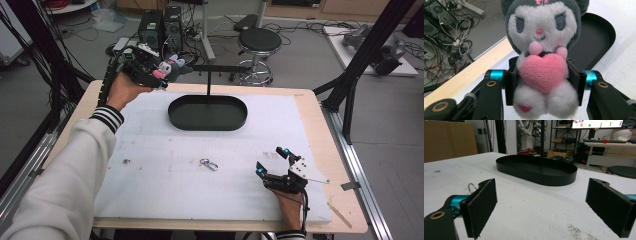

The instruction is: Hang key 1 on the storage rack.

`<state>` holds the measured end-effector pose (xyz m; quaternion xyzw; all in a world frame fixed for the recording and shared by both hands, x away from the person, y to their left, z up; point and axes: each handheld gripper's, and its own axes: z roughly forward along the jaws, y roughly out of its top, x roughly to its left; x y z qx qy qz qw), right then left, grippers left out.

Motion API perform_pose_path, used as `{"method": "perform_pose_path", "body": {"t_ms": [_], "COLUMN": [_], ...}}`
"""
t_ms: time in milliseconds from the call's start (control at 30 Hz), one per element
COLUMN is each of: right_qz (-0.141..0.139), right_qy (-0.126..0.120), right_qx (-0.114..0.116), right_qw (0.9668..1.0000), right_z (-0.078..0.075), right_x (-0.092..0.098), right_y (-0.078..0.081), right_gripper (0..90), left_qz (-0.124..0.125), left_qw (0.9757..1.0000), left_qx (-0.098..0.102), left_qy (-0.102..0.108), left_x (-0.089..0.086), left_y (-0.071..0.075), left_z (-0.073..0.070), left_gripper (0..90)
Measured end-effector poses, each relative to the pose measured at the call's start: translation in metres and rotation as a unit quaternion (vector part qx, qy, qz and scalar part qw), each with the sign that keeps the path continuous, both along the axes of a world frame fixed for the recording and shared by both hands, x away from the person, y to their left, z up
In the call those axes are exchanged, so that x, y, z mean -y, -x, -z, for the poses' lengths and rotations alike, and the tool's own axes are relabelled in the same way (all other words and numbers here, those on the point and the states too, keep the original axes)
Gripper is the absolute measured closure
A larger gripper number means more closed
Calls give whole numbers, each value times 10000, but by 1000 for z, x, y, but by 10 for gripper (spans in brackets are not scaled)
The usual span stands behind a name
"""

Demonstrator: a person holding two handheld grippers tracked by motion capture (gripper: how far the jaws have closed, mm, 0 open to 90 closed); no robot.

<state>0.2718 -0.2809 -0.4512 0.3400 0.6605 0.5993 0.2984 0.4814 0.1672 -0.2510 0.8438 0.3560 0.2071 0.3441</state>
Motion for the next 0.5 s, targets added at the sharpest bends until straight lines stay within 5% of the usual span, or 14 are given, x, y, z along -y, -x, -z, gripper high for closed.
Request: {"method": "perform_pose_path", "body": {"t_ms": [500], "right_qz": [2], "right_qy": [-42], "right_qx": [-13], "right_qw": [10000], "right_z": [0], "right_x": [0], "right_y": [0], "right_gripper": [95], "left_qz": [-50], "left_qw": [10000], "left_qx": [-34], "left_qy": [76], "left_x": [1], "left_y": [-8], "left_z": [5], "left_gripper": [529]}}
